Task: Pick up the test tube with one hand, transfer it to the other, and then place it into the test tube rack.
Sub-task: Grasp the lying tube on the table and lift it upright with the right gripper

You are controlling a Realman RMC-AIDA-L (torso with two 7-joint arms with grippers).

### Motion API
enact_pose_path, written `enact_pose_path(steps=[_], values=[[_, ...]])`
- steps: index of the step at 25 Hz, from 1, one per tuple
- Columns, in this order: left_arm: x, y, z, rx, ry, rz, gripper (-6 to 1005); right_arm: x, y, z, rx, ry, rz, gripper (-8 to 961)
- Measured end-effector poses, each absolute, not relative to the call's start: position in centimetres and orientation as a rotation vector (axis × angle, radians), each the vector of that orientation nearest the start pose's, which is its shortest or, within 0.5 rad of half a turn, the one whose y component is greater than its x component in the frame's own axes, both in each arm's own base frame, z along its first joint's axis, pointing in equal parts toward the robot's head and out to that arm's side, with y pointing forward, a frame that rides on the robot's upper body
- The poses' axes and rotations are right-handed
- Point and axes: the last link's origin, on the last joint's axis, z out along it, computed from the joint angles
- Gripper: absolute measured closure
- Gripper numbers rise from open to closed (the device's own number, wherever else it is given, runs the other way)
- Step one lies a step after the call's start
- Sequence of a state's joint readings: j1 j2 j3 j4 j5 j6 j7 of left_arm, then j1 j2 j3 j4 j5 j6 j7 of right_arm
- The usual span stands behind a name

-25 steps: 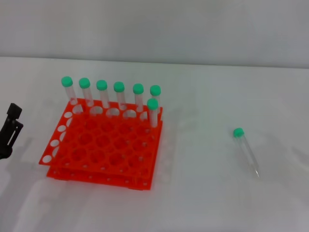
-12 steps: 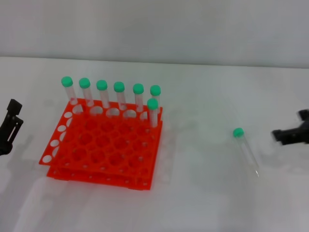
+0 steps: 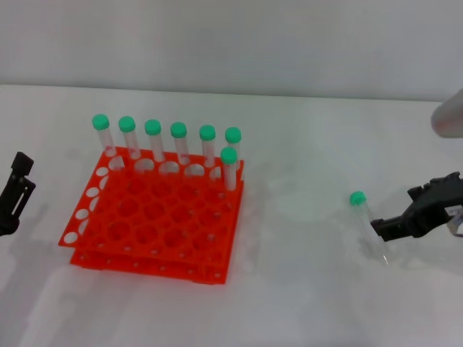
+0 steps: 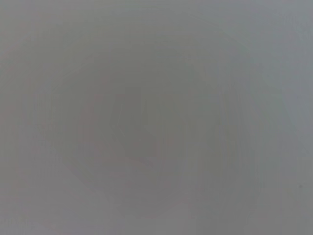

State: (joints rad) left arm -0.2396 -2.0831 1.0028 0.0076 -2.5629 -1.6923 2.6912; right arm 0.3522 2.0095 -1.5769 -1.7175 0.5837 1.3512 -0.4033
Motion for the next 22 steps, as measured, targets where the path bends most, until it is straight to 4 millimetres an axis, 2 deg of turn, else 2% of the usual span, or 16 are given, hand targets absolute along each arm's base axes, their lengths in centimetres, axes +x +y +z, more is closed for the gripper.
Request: enact_pose_path(steps=[7, 13, 19, 22], values=[[-34.6, 23.2, 2.0, -1.537, -0.481, -1.032, 250, 17.7, 33.6, 1.6, -2.405, 0.789, -0.27, 107], [-34.8, 22.6, 2.0, -1.532, -0.495, -1.032, 252, 17.7, 33.5, 1.2, -2.423, 0.808, -0.31, 161], [-34.8, 22.5, 1.7, -1.543, -0.502, -1.027, 253, 17.6, 33.5, -0.1, -2.456, 0.852, -0.376, 231], [-34.8, 22.5, 1.7, -1.544, -0.503, -1.023, 253, 17.3, 33.7, -0.4, -2.452, 0.848, -0.36, 226]])
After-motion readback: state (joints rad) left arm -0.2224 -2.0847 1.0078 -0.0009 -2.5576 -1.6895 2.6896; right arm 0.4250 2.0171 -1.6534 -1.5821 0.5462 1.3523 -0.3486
